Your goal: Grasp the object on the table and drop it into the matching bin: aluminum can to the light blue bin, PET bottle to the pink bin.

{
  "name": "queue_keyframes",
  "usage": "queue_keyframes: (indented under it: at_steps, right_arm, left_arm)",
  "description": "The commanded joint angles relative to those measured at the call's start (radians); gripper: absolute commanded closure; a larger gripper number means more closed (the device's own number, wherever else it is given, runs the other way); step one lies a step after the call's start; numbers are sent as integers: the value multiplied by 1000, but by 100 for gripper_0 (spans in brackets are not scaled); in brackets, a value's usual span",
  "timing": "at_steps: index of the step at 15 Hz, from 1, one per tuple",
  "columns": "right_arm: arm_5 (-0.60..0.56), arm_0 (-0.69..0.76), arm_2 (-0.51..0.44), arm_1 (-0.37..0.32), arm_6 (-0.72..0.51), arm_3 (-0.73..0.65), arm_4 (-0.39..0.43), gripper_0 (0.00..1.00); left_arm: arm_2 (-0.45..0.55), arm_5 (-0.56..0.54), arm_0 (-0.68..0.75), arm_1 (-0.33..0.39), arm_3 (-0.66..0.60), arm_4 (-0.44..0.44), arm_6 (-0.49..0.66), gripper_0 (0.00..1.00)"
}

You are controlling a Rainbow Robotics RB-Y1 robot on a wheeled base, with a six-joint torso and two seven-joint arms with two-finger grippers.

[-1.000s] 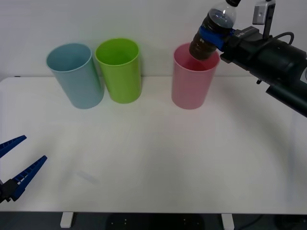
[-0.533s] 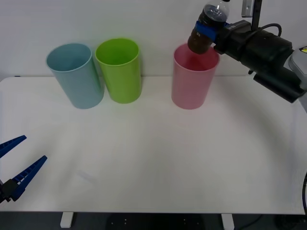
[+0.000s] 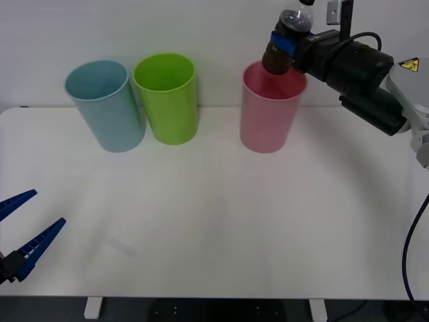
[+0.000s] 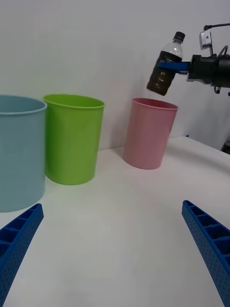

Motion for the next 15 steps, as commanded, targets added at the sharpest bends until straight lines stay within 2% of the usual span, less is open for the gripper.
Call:
queue_keyframes:
  at_steps: [1,2,3,4,15]
  right_arm:
    - [0,0,0,2,3,0,0,97]
    - [0,0,0,2,3,0,0,47]
    - [0,-2,0,2,6,0,0,6]
    - [0,0,0,2,8,0,-1,0]
    - [-9,2,0,2,28,-3,-21,0]
  left_arm:
    - [0,0,0,0,0,0,0,0]
    - [0,0,0,0,0,0,0,0]
    - [0,0,0,0,0,0,0,0]
    - [0,0,0,0,0,0,0,0]
    - [0,0,0,0,0,0,0,0]
